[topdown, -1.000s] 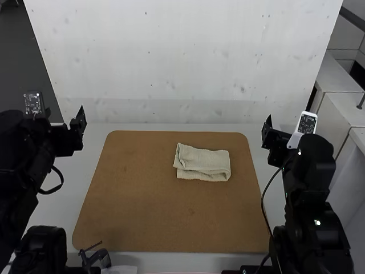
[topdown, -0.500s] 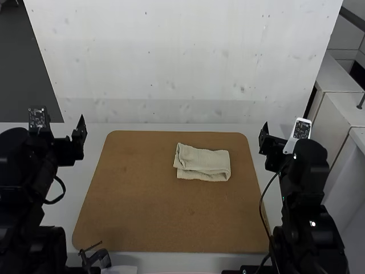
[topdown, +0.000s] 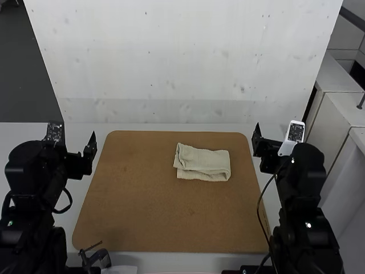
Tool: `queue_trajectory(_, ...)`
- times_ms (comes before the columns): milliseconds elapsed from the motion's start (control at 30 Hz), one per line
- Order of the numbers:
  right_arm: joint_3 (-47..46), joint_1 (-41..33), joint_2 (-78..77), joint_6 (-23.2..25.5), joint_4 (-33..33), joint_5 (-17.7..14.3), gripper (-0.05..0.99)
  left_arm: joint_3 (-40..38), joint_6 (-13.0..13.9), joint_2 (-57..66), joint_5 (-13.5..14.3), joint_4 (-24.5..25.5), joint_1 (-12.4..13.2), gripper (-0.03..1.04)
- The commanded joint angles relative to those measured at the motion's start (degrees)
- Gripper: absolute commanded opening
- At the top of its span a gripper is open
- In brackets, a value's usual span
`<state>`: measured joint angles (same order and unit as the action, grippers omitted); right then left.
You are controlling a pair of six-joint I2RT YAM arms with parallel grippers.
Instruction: Fold the towel.
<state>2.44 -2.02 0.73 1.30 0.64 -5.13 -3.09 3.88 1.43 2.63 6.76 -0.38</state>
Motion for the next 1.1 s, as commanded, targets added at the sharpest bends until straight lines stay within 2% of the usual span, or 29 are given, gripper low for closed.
queue_trajectory(0, 0.6, -0.1, 0.4, 0.7, -2.3, 4.7, 0.97, -0.6, 1.1, -0.6, -0.5, -0.7, 0.6, 0.99)
queue_trajectory(1067, 0.8, -0.1, 0.4, 0.7, -3.2, 4.6, 0.96, -0.5, 1.1, -0.6, -0.4, -0.8, 0.6, 0.99)
